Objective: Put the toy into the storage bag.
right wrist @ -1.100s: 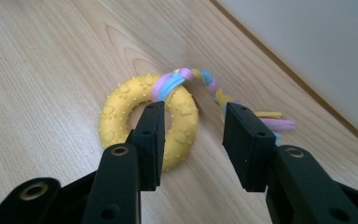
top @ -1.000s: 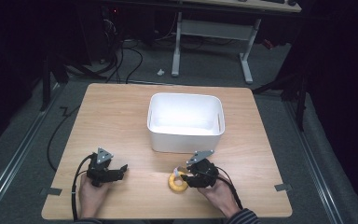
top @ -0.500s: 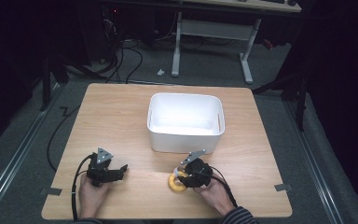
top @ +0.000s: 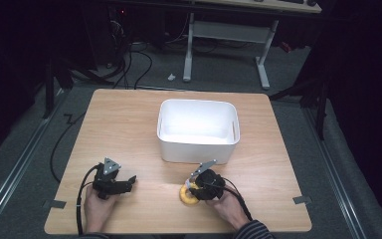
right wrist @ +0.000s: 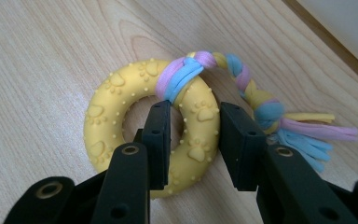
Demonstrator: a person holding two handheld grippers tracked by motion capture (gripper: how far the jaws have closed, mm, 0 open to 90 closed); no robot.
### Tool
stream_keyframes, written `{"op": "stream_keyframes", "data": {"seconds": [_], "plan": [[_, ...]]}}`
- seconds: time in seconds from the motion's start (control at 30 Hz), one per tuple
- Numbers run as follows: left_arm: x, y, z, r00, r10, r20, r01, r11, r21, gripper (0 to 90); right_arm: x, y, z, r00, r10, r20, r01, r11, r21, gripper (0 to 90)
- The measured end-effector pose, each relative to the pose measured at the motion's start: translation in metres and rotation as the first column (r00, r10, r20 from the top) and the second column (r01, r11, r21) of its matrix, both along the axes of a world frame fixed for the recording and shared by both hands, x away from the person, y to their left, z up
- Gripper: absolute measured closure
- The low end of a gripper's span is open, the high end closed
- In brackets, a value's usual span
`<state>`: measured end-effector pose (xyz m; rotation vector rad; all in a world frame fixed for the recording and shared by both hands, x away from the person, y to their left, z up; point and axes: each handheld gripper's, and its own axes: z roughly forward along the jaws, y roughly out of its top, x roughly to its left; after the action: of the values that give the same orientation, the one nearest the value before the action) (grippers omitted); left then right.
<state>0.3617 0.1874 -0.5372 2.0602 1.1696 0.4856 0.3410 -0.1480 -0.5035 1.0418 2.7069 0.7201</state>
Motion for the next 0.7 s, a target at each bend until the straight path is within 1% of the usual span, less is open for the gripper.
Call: {"op": "stream_keyframes", "data": {"seconds": [0.1, 0.2, 0.3, 0.43, 0.7], "plan": [[0.0, 0.0, 0.0, 1.0, 0.001, 0.002, -0.001, 1.0, 0.0, 18.2, 0.0, 0.0, 0.0, 1.0, -0.006, -0.002, 0.006, 1.0, 0.005, 66.2], [0.0, 0.0, 0.0, 1.0, 0.001, 0.001, -0.001, 1.0, 0.0, 18.2, 0.001, -0.002, 0.0, 0.9997, -0.015, -0.019, 0.016, 0.9997, 0.019, 66.6], [0.0, 0.0, 0.0, 1.0, 0.001, 0.002, -0.001, 1.0, 0.0, 18.2, -0.001, -0.003, 0.002, 0.9997, -0.021, -0.012, 0.021, 0.9995, 0.023, 66.8], [0.0, 0.0, 0.0, 1.0, 0.001, 0.002, -0.001, 1.0, 0.0, 18.2, -0.004, -0.006, 0.004, 0.9997, -0.022, -0.006, 0.023, 0.999, 0.04, 66.9], [0.0, 0.0, 0.0, 1.0, 0.0, 0.001, 0.0, 1.0, 0.0, 18.2, -0.01, -0.021, 0.012, 0.9988, -0.047, 0.011, 0.046, 0.9962, 0.075, 66.9]]}}
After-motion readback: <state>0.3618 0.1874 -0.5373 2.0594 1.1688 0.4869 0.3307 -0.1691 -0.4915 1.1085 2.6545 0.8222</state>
